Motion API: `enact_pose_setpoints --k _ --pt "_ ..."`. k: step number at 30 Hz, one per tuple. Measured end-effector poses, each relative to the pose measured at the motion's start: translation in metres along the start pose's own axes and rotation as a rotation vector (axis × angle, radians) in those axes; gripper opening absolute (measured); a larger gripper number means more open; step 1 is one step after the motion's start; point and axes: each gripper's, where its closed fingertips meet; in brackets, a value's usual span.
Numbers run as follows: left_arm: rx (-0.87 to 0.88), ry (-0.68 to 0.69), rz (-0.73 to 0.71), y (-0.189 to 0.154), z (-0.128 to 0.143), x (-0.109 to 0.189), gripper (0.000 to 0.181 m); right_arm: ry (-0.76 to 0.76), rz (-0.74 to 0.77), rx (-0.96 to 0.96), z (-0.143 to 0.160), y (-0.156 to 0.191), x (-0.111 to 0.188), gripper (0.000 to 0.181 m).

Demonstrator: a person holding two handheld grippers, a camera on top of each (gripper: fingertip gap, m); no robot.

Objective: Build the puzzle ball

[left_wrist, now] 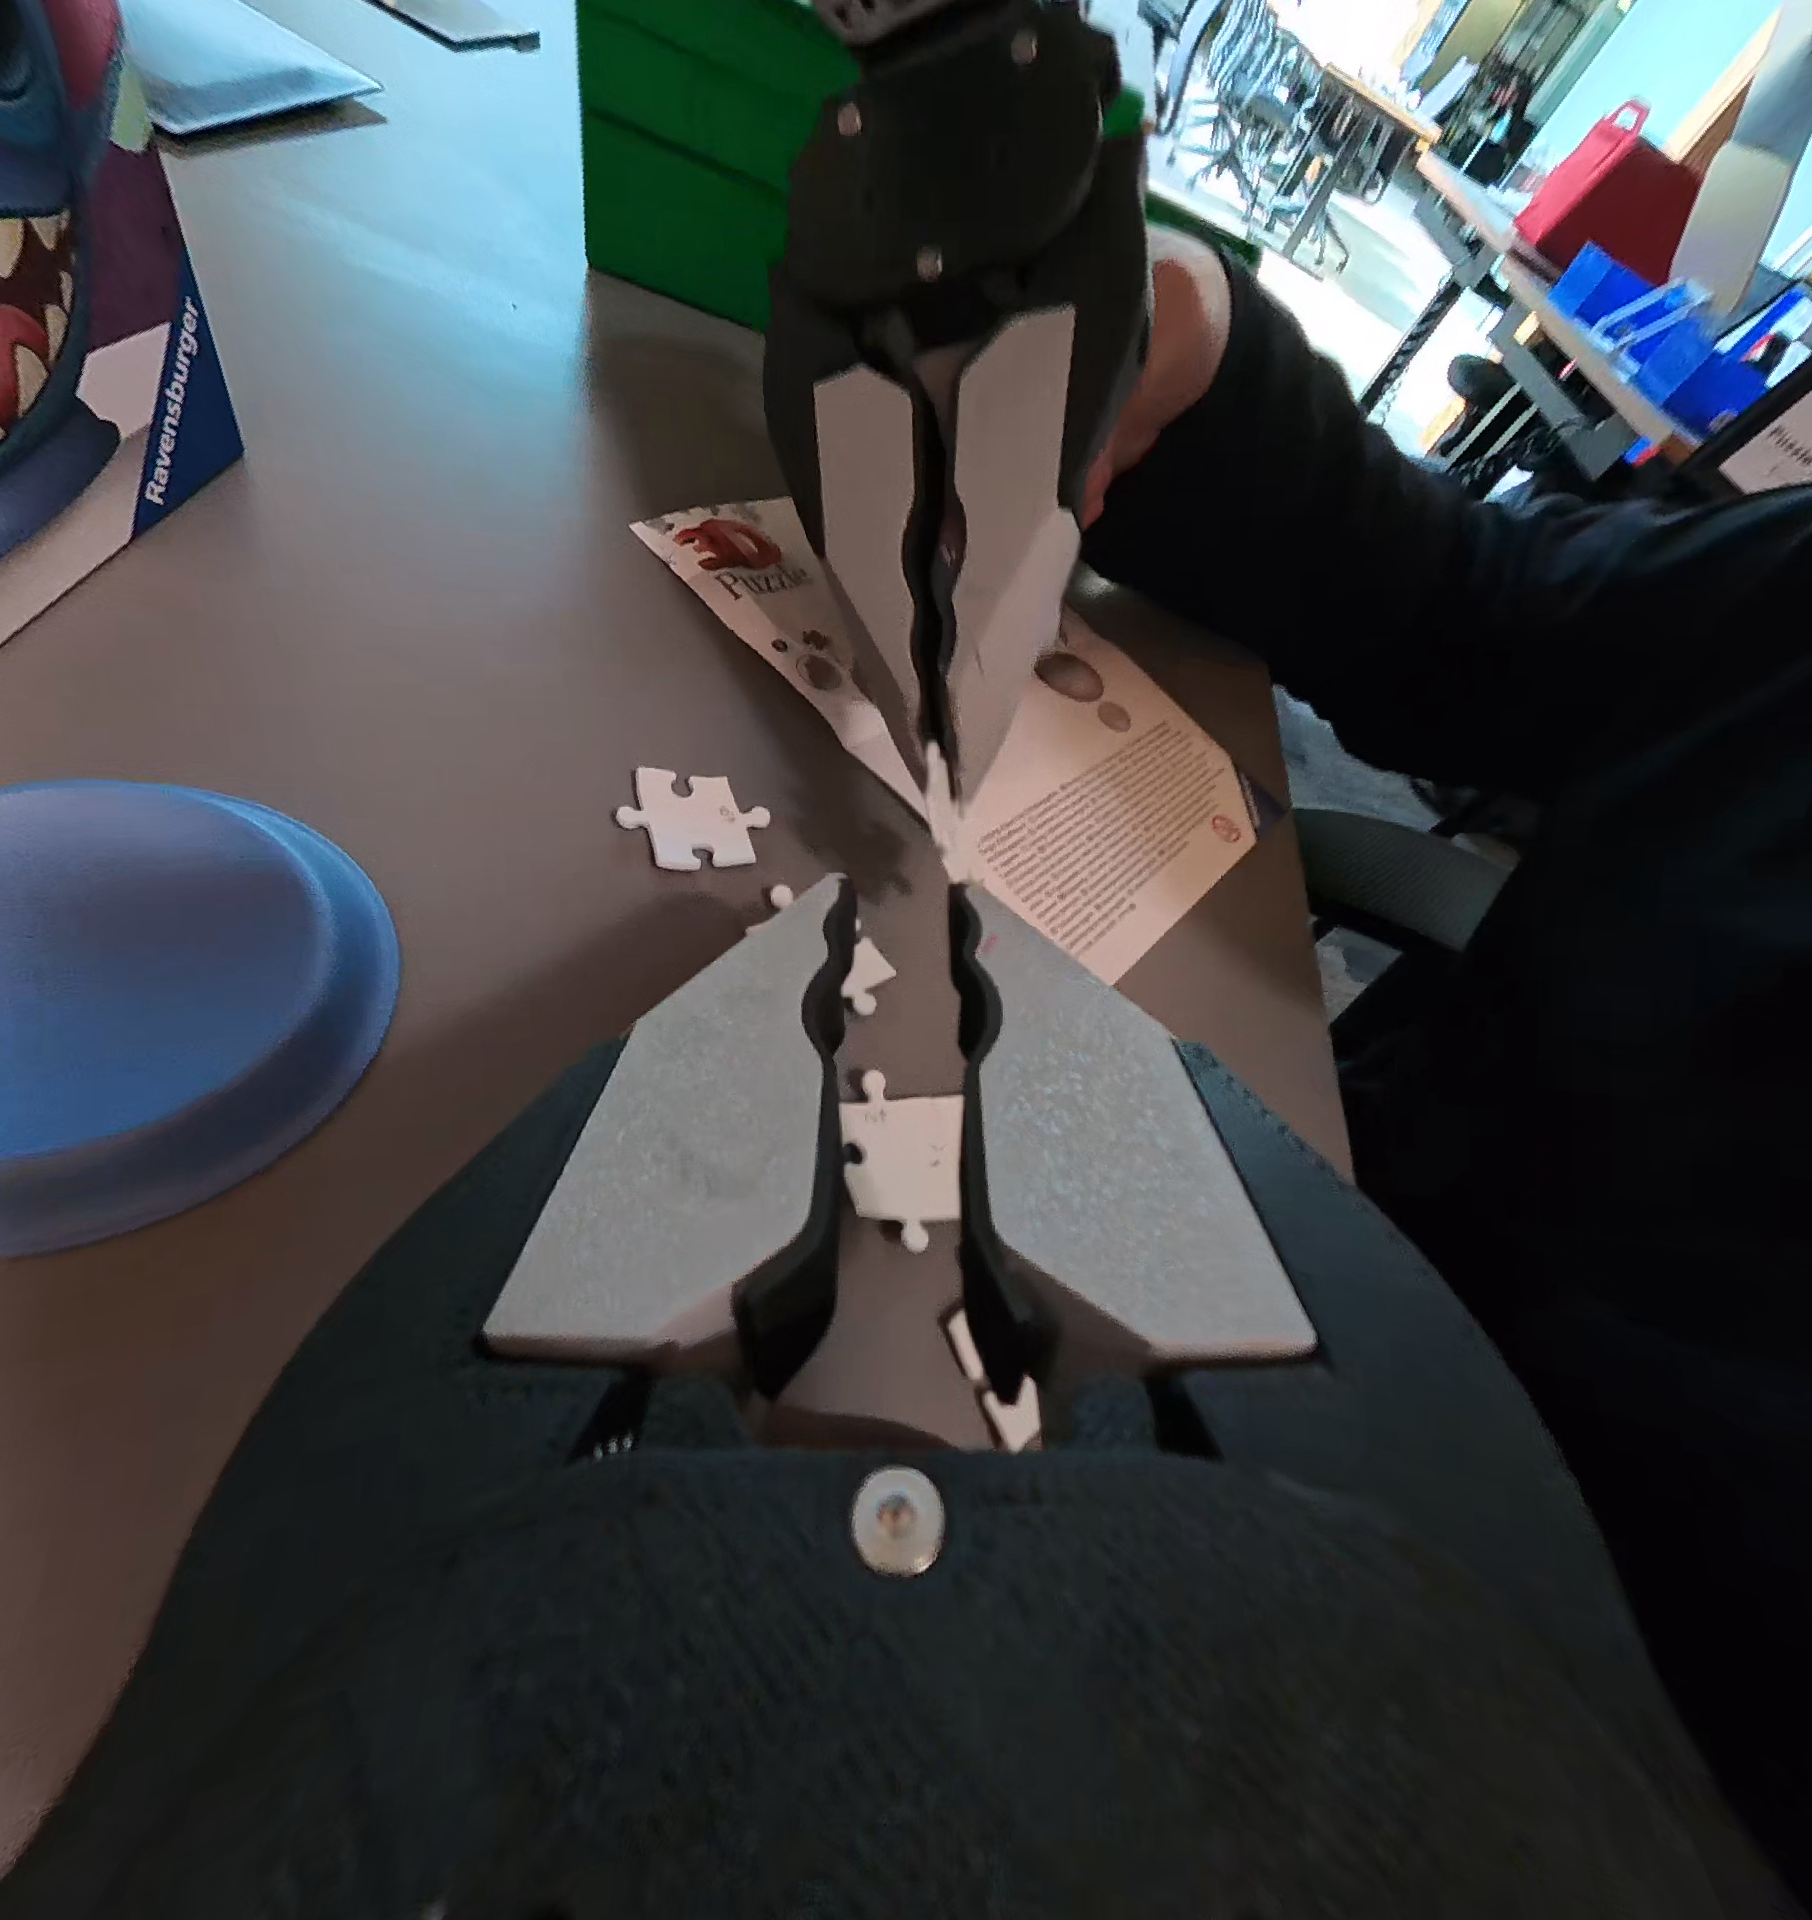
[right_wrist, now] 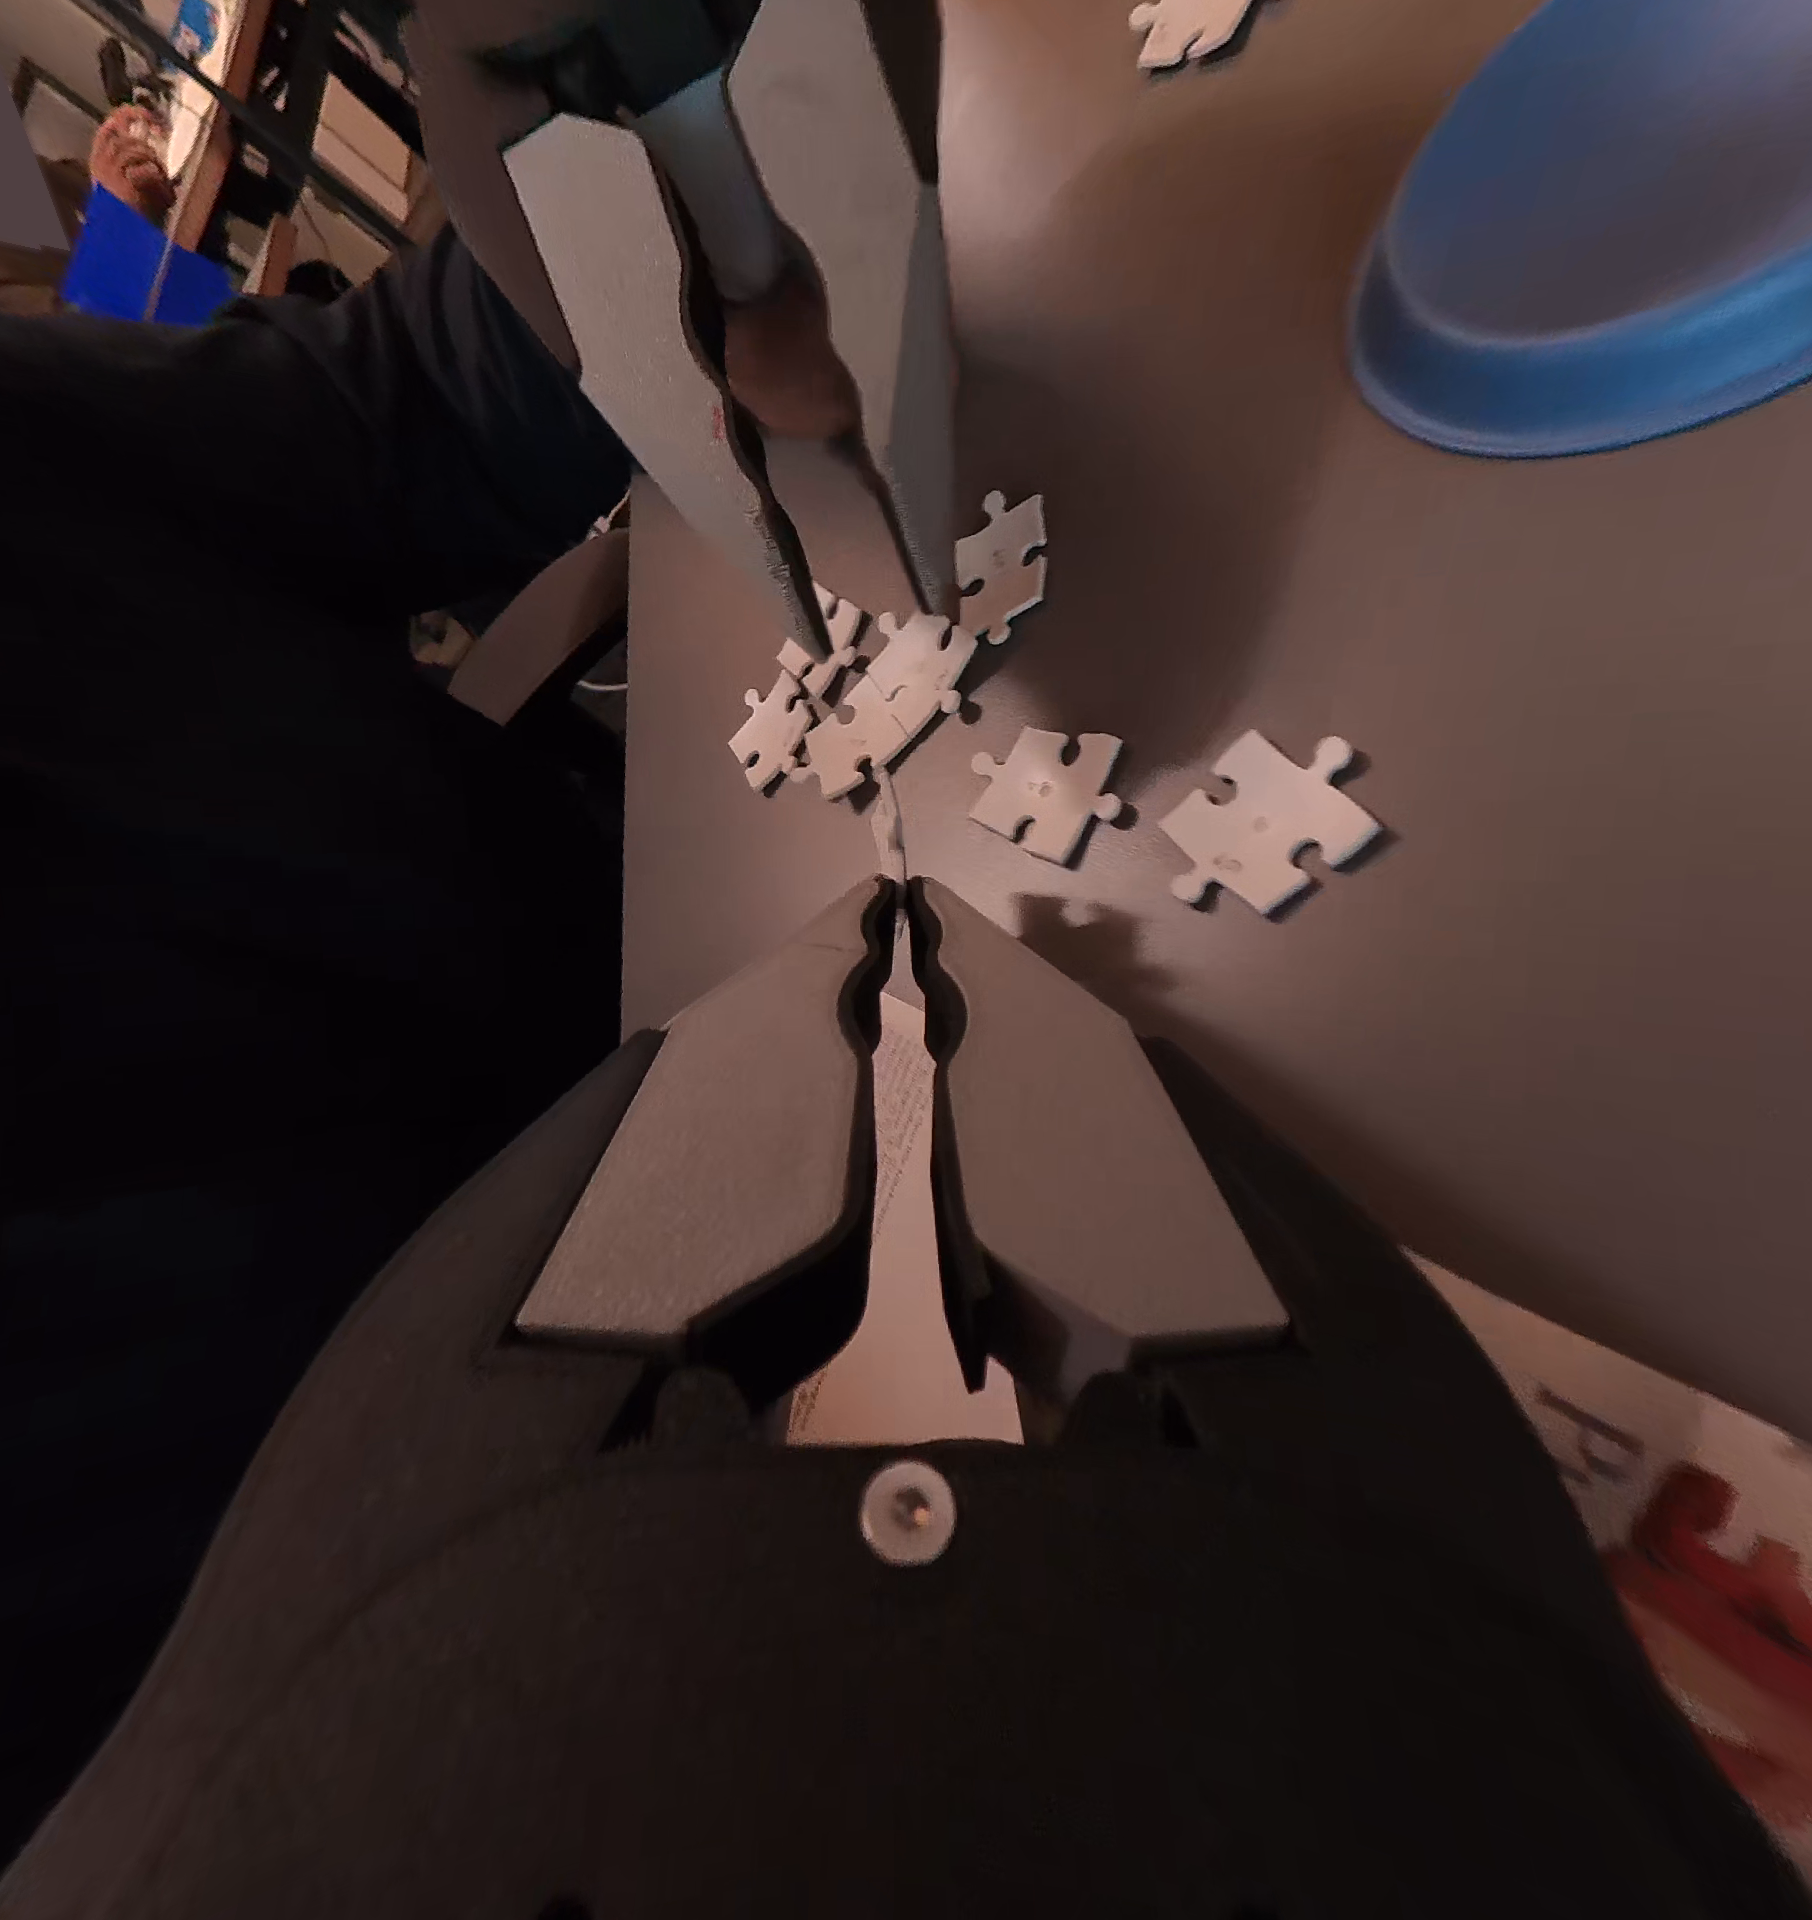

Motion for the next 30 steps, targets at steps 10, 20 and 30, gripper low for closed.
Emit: enact_pose_setpoints --k 10,20,30 --pt "-0.015 0.062 0.056 -0.014 0.009 -0.014 0.012 0.055 -0.024 0.011 0.004 0.007 -0.025 0.0" --pt "-0.081 0.106 0.033 -0.019 0.014 -0.019 0.001 0.008 -0.03 0.036 -0.004 0.011 -0.021 0.001" --pt "0.072 -0.114 -0.007 0.002 -0.02 0.002 0.0 -0.098 -0.07 0.003 -0.02 0.009 -0.007 0.008"
Point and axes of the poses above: each gripper's, where its closed fingertips meet, x back along the fingers, z out of its underside, y = z × x across the jaws, and after that the axes turned 9 degrees about -x, right-handed
